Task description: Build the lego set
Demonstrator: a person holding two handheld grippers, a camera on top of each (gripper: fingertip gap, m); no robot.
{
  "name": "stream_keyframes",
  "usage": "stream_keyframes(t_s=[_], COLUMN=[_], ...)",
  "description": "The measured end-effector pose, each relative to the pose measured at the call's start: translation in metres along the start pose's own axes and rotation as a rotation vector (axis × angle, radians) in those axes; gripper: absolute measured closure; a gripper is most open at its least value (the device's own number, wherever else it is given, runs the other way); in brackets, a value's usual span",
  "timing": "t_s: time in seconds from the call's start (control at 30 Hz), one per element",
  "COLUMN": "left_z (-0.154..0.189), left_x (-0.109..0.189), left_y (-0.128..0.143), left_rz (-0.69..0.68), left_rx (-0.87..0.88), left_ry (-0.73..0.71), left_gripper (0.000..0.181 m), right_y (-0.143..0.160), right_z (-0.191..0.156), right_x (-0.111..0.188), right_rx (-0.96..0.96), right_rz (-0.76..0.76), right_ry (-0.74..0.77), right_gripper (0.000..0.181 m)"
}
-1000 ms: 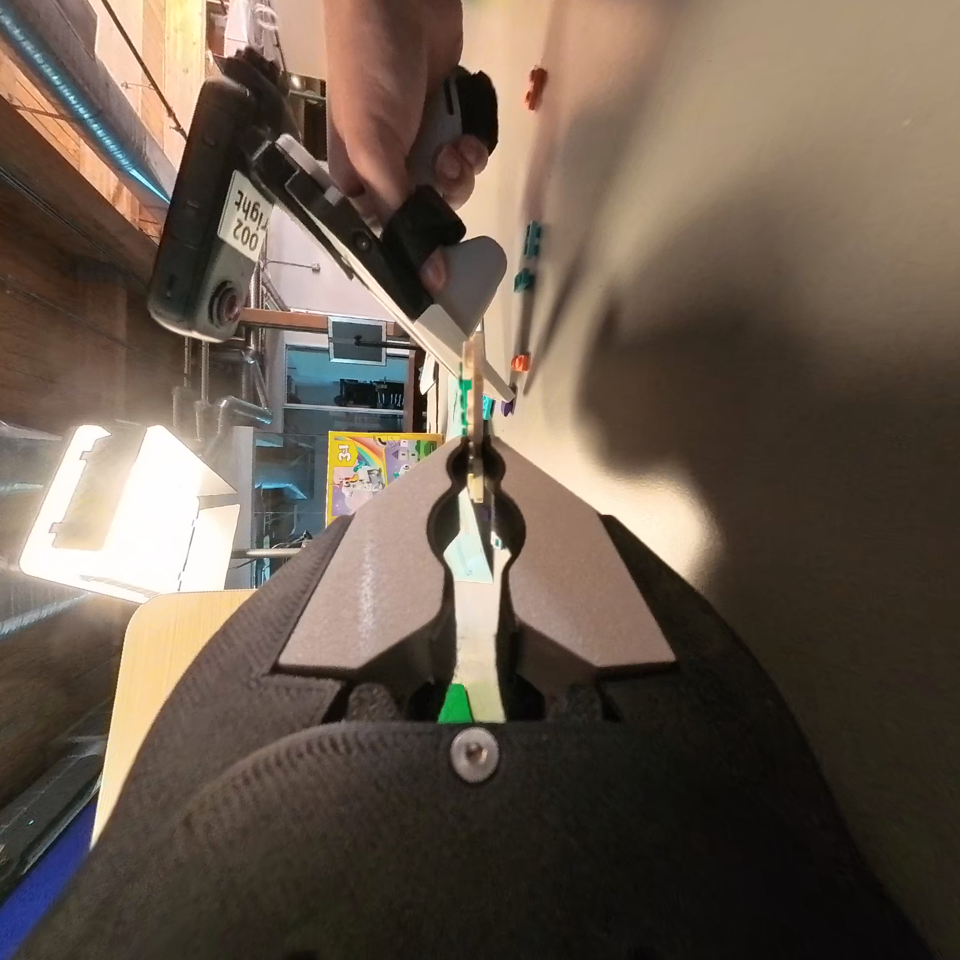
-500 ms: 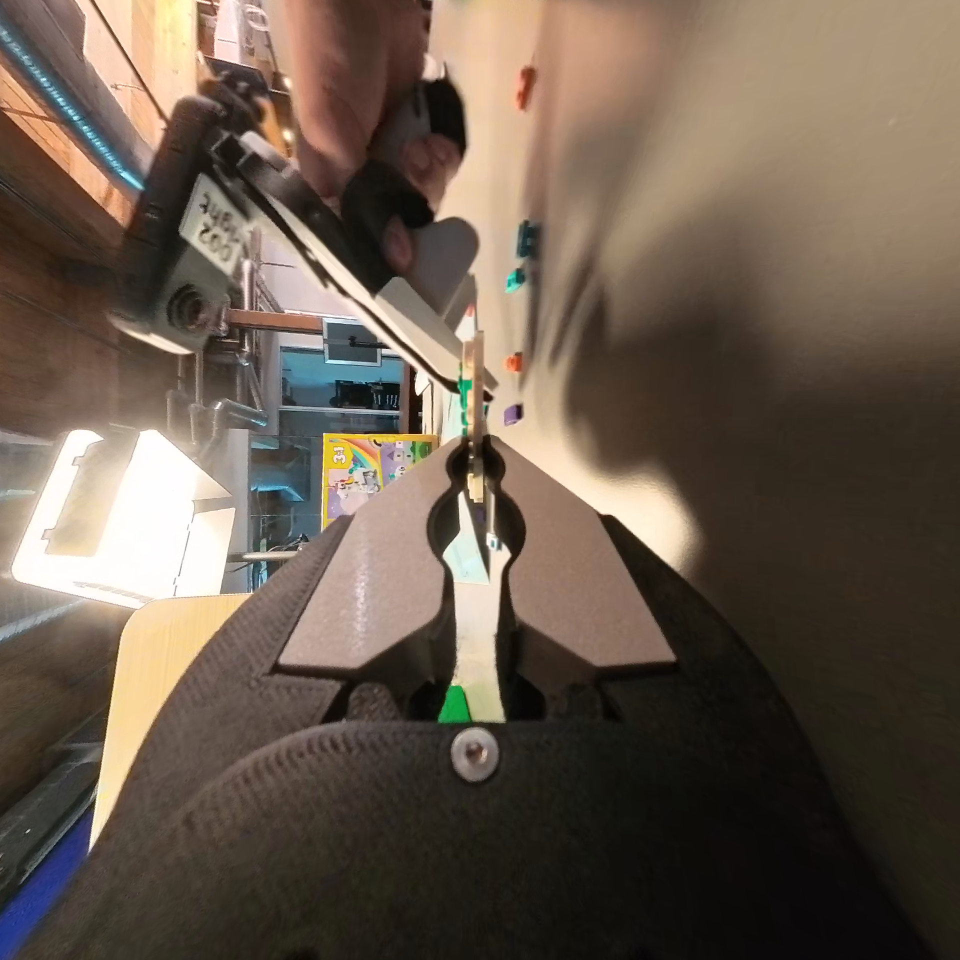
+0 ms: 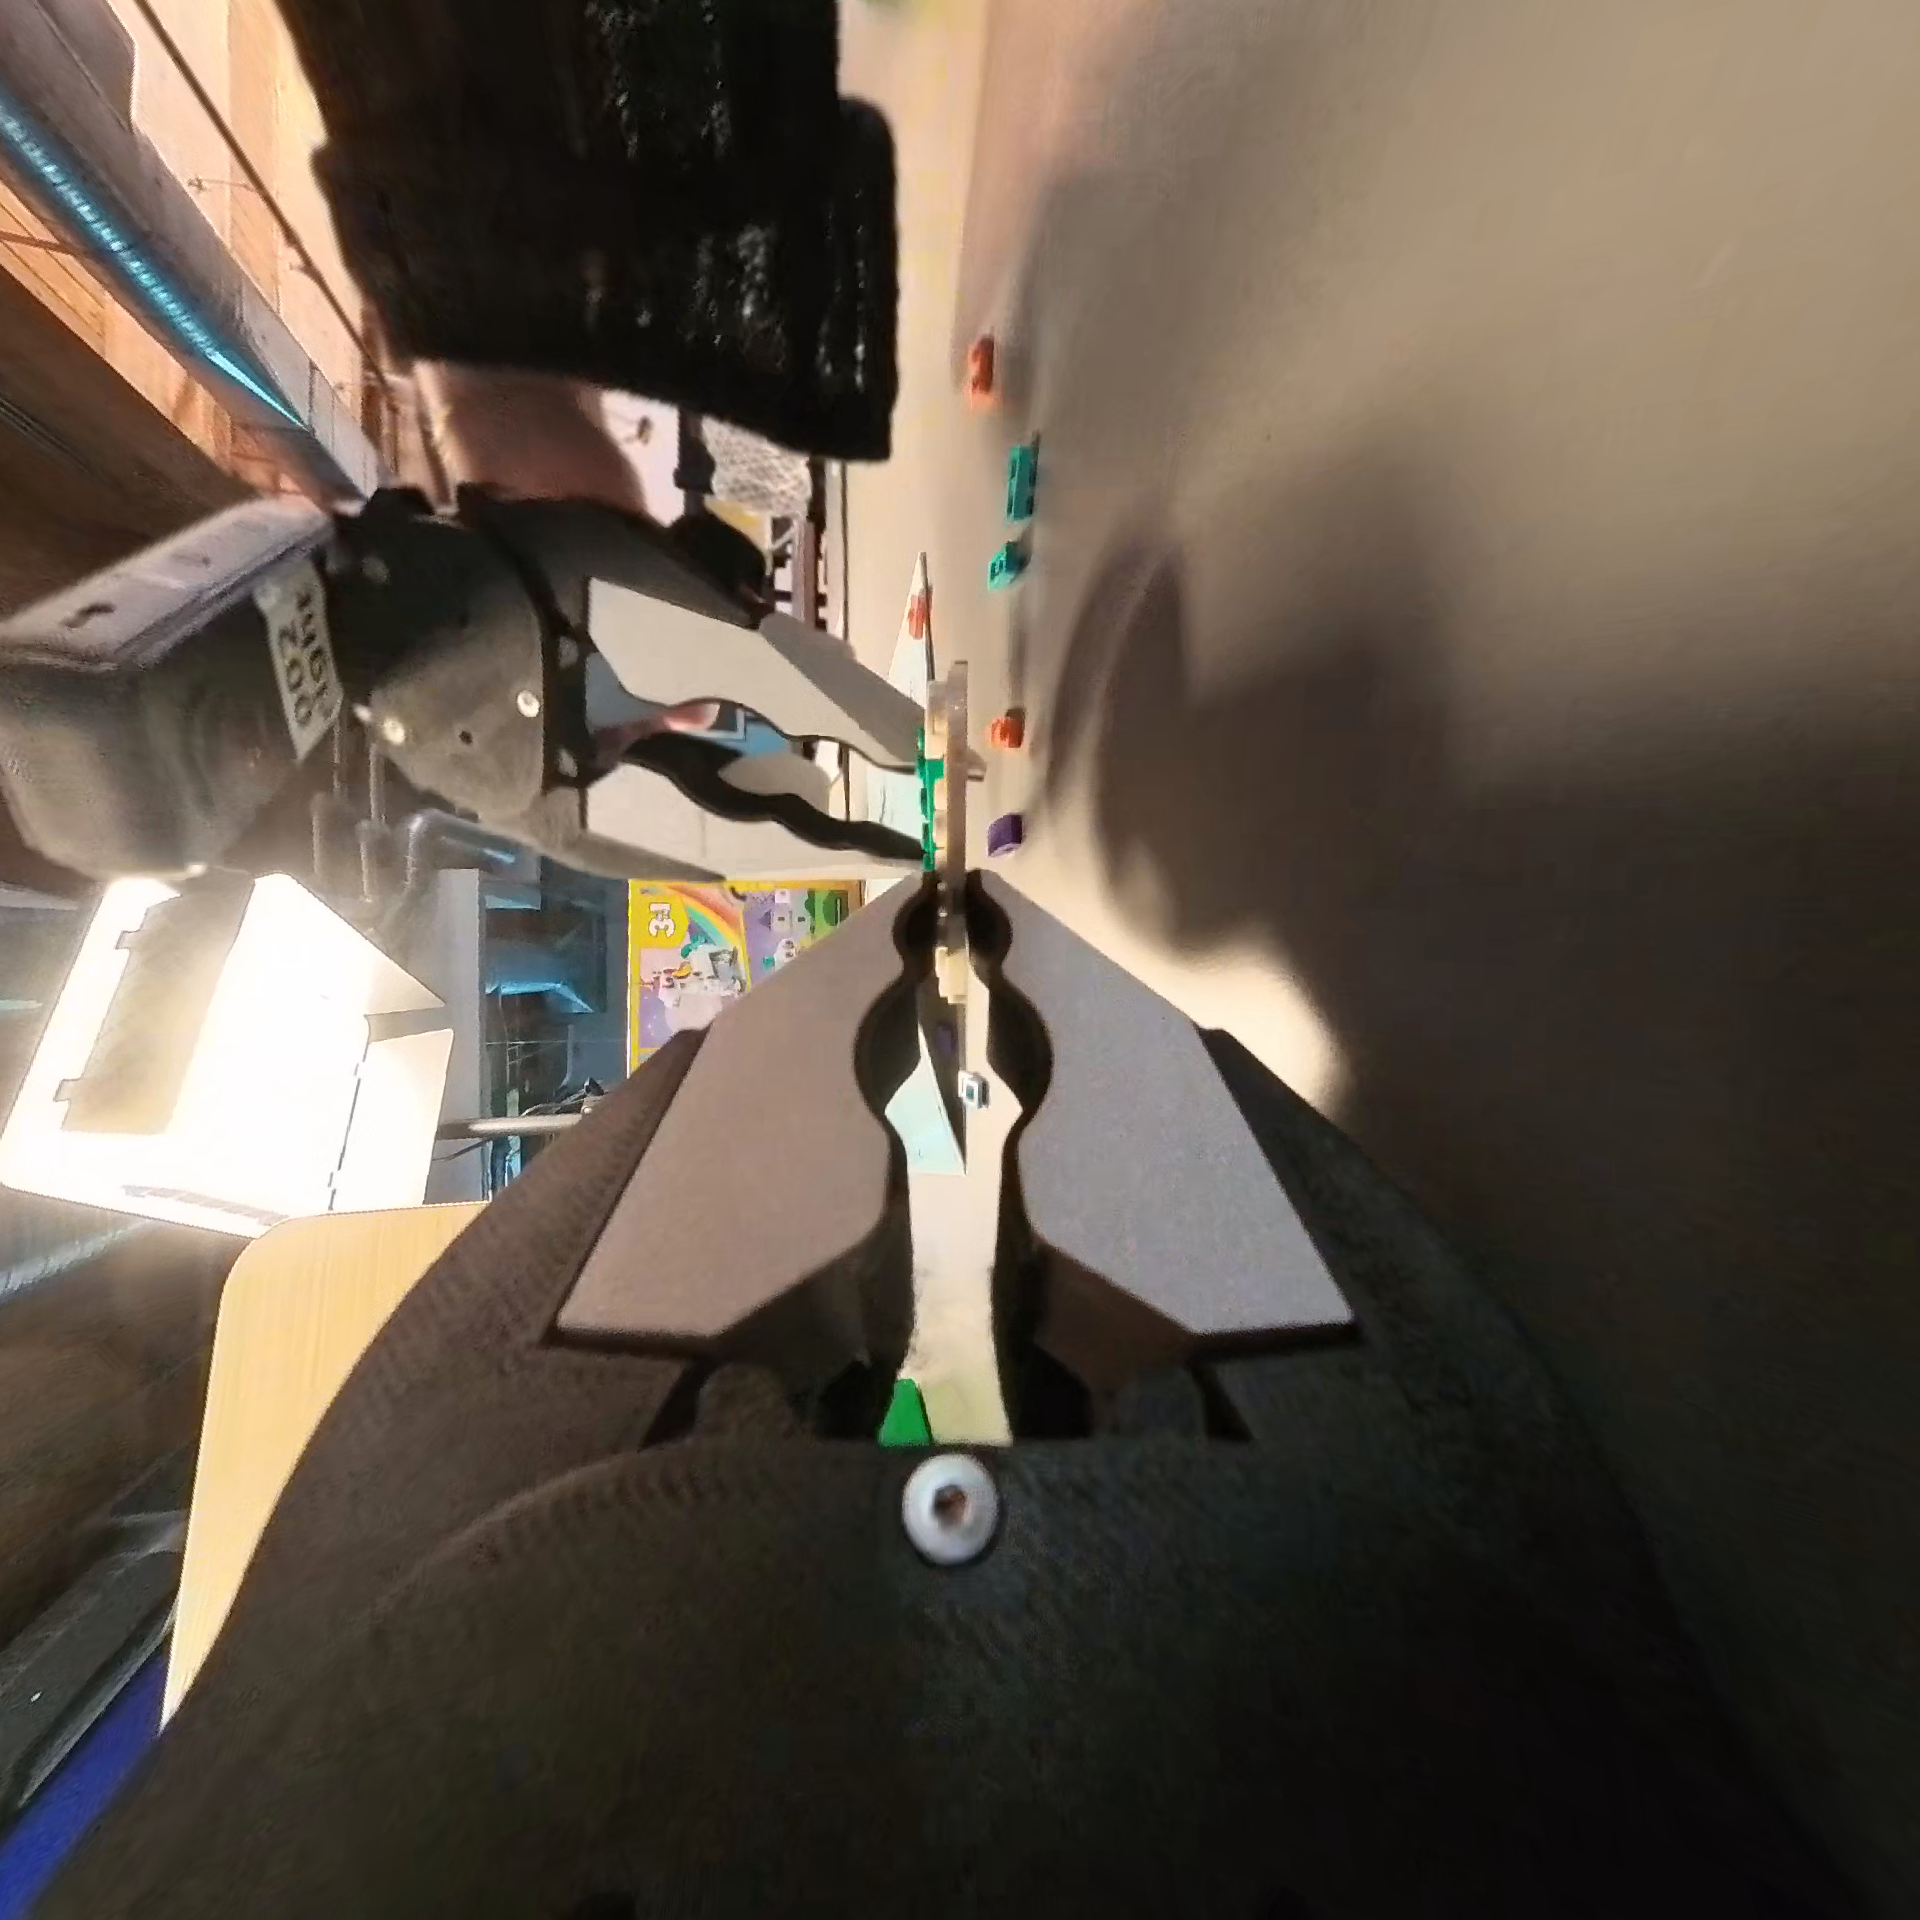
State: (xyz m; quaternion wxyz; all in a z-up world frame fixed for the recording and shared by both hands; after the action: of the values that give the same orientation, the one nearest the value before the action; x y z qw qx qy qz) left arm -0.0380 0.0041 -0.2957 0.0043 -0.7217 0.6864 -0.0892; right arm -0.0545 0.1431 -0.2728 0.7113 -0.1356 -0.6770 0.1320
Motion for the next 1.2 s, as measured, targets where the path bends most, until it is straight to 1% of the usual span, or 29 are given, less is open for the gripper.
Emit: stream_keyframes(t_s=[0.07, 0.17, 0.23, 0.33, 0.43, 0.53, 0.63, 0.73, 0.8, 0.93, 1.03, 1.07, 1.1, 1.2], left_z=[0.0, 0.001, 0.001, 0.001, 0.001, 0.001, 0.001, 0.001, 0.002, 0.001, 0.001, 0.002, 0.002, 0.001], left_x=[0.0, 0.0, 0.0, -0.001, -0.001, -0.001, -0.001, -0.001, -0.001, -0.001, -0.001, -0.001, -0.001, -0.001], left_y=[0.0, 0.001, 0.001, 0.0, 0.0, 0.0, -0.001, -0.001, -0.001, -0.001, 0.0, 0.0, 0.0, 0.0], left_rz=[-0.003, -0.003, -0.001, 0.003, 0.004, 0.005, 0.007, 0.009, 0.008, 0.005, 0.005, 0.006, 0.006, 0.006], left_rx=[-0.002, -0.005, -0.007, -0.006, -0.006, -0.007, -0.007, -0.007, -0.007, -0.007, -0.008, -0.009, -0.009, -0.01], left_ry=[0.001, 0.003, 0.004, 0.005, 0.003, 0.001, 0.0, 0.004, 0.006, 0.004, 0.005, 0.005, 0.004, -0.005], left_gripper=[0.177, 0.177, 0.177, 0.177, 0.177, 0.177, 0.177, 0.177, 0.177, 0.177, 0.177, 0.177, 0.177, 0.177], right_y=[-0.001, -0.003, -0.005, -0.003, 0.0, -0.005, -0.009, -0.013, -0.014, -0.014, -0.013, -0.013, -0.013, -0.013], right_z=[0.001, 0.001, 0.002, 0.003, 0.007, 0.01, 0.004, -0.001, -0.002, -0.001, 0.0, 0.001, 0.002, 0.008], right_x=[-0.003, -0.009, -0.009, -0.01, -0.006, 0.005, 0.01, 0.002, -0.004, -0.012, -0.014, -0.014, -0.015, -0.01], right_rx=[0.032, 0.083, 0.096, 0.077, -0.03, -0.116, -0.081, -0.017, 0.036, 0.09, 0.091, 0.08, 0.057, -0.055], right_rz=[-0.034, -0.082, -0.091, -0.118, -0.105, -0.035, -0.013, -0.034, -0.067, -0.129, -0.146, -0.146, -0.153, -0.169], right_ry=[-0.048, -0.071, -0.073, -0.068, -0.058, -0.034, -0.036, -0.047, -0.061, -0.102, -0.132, -0.135, -0.138, -0.118], right_gripper=[0.158, 0.158, 0.162, 0.181, 0.181, 0.177, 0.167, 0.157, 0.155, 0.157, 0.161, 0.165, 0.174, 0.175])
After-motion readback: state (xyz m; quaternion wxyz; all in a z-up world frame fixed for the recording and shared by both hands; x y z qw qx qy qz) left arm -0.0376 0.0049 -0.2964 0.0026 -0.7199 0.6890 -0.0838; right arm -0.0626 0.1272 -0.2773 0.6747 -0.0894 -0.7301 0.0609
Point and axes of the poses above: each gripper's, where its closed fingertips meet, x back along the fingers, y out of its underside, z = x × y across the jaws, the point moved 6 cm from there along x, back along the fingers, and after that the axes turned 5 degrees about -y, right-handed, at the moved point
